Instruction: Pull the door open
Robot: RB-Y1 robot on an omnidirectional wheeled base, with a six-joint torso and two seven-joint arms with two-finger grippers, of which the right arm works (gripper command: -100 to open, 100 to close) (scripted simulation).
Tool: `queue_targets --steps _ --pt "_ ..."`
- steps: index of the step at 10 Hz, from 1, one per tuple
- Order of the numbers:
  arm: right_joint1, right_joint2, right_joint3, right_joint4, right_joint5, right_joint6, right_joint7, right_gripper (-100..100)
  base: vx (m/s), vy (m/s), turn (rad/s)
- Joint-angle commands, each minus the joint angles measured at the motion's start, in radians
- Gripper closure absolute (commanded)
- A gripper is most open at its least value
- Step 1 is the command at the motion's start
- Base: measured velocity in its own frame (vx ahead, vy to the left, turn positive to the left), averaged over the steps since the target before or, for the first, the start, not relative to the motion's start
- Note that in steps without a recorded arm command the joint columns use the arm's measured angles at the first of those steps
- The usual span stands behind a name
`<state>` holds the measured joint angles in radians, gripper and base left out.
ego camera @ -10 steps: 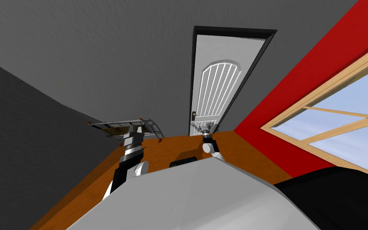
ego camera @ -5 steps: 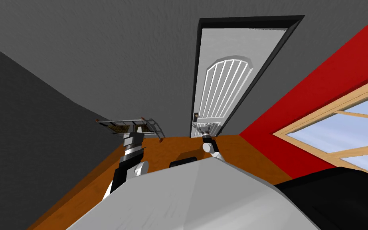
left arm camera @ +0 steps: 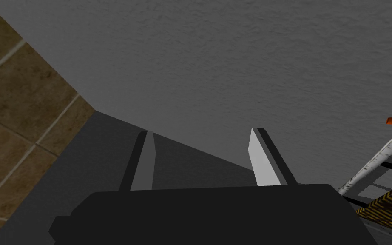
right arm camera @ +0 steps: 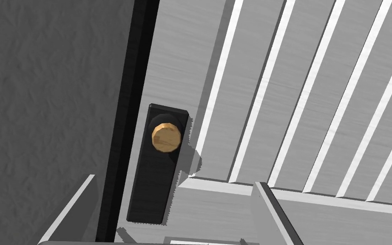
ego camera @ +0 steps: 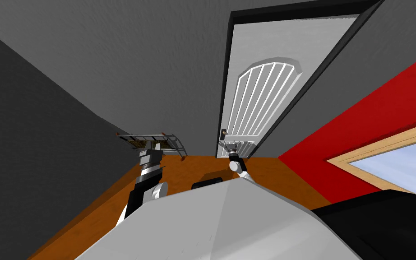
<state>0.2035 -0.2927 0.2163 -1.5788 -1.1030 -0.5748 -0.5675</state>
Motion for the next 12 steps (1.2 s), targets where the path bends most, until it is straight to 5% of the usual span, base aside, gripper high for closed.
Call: queue_targets --steps 1,9,10,12 --pt "-0.009 -0.008 0.005 0.02 -0.029 0.002 -0.015 -100 0.092 -0.068 0.095" --pt "-0.058 -0.047 0.031 0.128 -0.187 0.009 -0.09 -100 0.08 -0.078 0.118" --pt "-0.053 -0.043 0.03 0.12 -0.176 0.007 -0.083 -100 0.034 -0.041 0.023" --pt "-0.051 -0.073 0.008 0.146 -0.179 0.002 -0.126 -100 0.13 -0.013 0.165"
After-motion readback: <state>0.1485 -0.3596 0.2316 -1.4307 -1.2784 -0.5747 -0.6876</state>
